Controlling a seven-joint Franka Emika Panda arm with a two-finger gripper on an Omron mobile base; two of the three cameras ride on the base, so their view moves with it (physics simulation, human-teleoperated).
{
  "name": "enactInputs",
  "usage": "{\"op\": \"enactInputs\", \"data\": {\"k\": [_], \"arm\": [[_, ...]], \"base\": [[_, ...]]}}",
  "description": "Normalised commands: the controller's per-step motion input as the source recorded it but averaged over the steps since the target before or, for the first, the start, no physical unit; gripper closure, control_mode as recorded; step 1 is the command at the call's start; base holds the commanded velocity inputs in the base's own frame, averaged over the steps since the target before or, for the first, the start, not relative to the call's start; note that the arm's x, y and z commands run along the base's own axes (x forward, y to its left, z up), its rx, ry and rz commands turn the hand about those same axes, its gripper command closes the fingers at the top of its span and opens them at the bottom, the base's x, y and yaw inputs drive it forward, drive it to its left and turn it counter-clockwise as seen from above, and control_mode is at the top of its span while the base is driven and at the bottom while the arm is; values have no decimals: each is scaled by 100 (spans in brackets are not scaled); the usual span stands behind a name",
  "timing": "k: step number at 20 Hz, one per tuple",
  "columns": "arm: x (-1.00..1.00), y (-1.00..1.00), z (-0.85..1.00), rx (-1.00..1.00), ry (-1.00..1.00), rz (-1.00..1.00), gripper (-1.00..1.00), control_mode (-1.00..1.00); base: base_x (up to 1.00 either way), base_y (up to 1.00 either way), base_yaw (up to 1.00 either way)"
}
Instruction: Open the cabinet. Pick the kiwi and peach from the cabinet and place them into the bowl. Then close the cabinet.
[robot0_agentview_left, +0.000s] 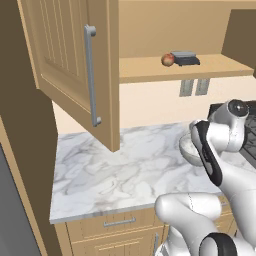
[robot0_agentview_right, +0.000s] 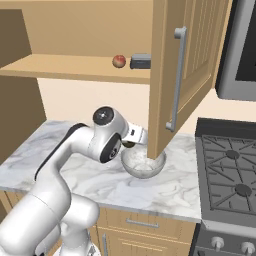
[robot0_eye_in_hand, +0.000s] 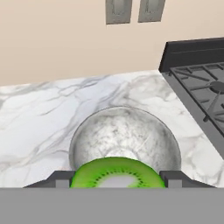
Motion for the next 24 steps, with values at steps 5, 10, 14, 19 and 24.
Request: {"op": "enactInputs", "data": {"k": [5,10,14,19,24], "arm": [[0,-9,-30,0,6,0,100,-100],[1,-6,-30,0,3,0,100,-100],[9,-4,-31,0,3,0,100,-100],[20,-5,-30,0,3,0,100,-100],[30,-9,-26,0,2,0,100,-100]], "base": [[0,0,0],[0,0,0],[0,0,0],[0,0,0],[0,0,0]]}}
